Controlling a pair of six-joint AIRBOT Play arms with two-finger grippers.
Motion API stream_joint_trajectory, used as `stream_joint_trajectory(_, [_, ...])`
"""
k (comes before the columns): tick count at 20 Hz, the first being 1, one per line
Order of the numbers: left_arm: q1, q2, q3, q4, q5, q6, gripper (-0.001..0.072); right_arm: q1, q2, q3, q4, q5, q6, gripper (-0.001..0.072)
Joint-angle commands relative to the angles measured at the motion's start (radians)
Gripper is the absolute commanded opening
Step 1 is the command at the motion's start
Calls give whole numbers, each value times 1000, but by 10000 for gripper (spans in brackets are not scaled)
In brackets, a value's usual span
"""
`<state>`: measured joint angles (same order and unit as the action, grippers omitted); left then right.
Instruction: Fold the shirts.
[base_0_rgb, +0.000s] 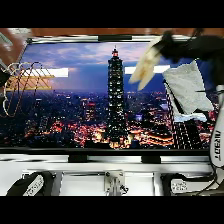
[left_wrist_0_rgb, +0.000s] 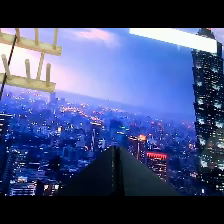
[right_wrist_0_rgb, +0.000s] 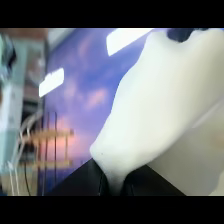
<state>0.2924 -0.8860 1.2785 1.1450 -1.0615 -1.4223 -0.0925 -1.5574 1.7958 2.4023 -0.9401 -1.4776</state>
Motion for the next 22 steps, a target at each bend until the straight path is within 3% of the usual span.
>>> stream_joint_trajectory(1, [0, 0, 0, 0, -15, 0, 29, -161, 4, 110, 4, 24, 6, 74])
stream_joint_trajectory(5, [0, 6, 0, 0, -67, 1, 30, -290, 4, 118, -111, -5, -1, 74])
stream_joint_trajectory(11, [0, 39, 0, -1, -78, 22, 30, -410, 4, 118, -390, -219, 11, 74])
stream_joint_trajectory(13, [0, 39, 0, -1, -77, 22, 29, -437, 4, 118, -415, -220, 11, 74])
stream_joint_trajectory(15, [0, 38, 0, -1, -73, 22, 30, -444, 4, 118, -344, -116, 26, 74])
stream_joint_trajectory(18, [0, 37, 0, -1, -64, 22, 30, -413, 0, 118, -173, 112, -36, 74])
stream_joint_trajectory(22, [0, 37, 0, -1, -64, 22, 29, -356, -10, 118, -129, 332, 13, 74])
